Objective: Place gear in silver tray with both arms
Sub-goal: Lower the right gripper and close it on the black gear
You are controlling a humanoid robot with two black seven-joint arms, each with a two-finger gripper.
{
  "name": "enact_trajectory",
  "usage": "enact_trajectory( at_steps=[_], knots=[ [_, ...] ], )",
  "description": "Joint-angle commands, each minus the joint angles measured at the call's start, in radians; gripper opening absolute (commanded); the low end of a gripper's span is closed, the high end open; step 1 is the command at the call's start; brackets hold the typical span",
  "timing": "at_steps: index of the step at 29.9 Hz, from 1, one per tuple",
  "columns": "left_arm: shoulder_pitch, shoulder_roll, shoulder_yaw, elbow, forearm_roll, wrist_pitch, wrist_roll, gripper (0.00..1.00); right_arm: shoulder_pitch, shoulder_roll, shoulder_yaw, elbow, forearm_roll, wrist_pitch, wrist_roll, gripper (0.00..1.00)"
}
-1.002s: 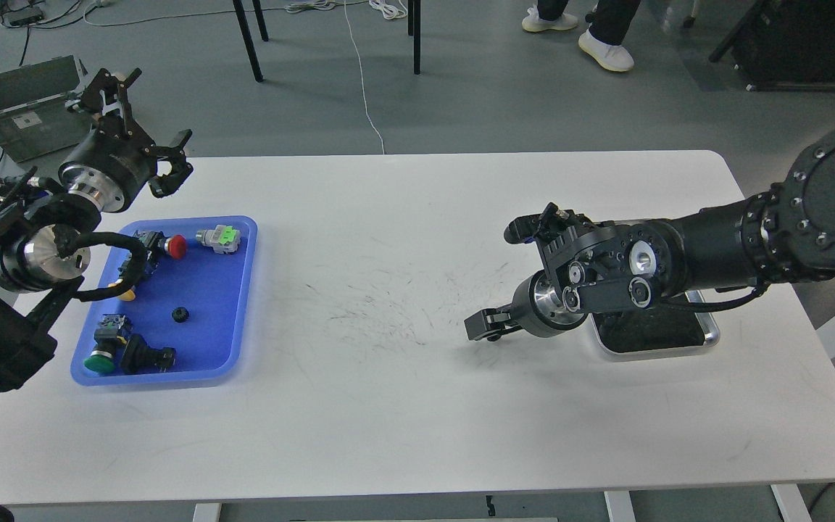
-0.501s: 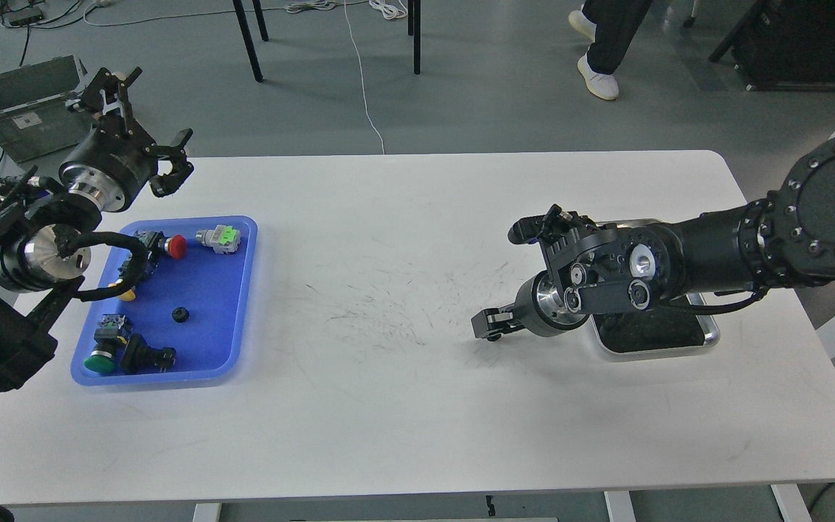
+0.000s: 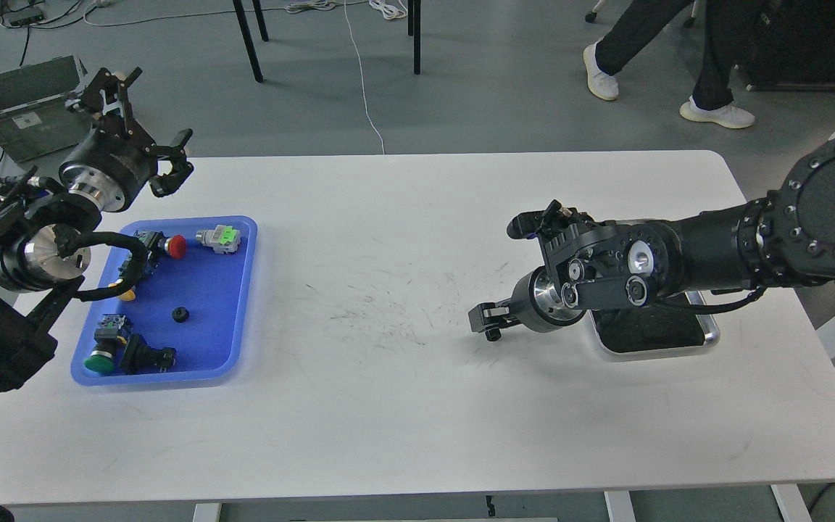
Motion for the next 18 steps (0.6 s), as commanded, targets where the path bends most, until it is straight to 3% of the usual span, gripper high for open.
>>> enact_trajectory(
  at_steps=[1,18],
  knots=[
    [0.0,0.0,0.0,0.0,0.0,0.0,0.0,0.98,0.008,0.0,0.0,0.005,0.003,0.01,0.004,0.78],
    [0.006,0.0,0.0,0.0,0.0,0.0,0.0,0.98,-0.022,0.0,0.0,-0.003,0.0,0.016,0.004,0.75]
  ],
)
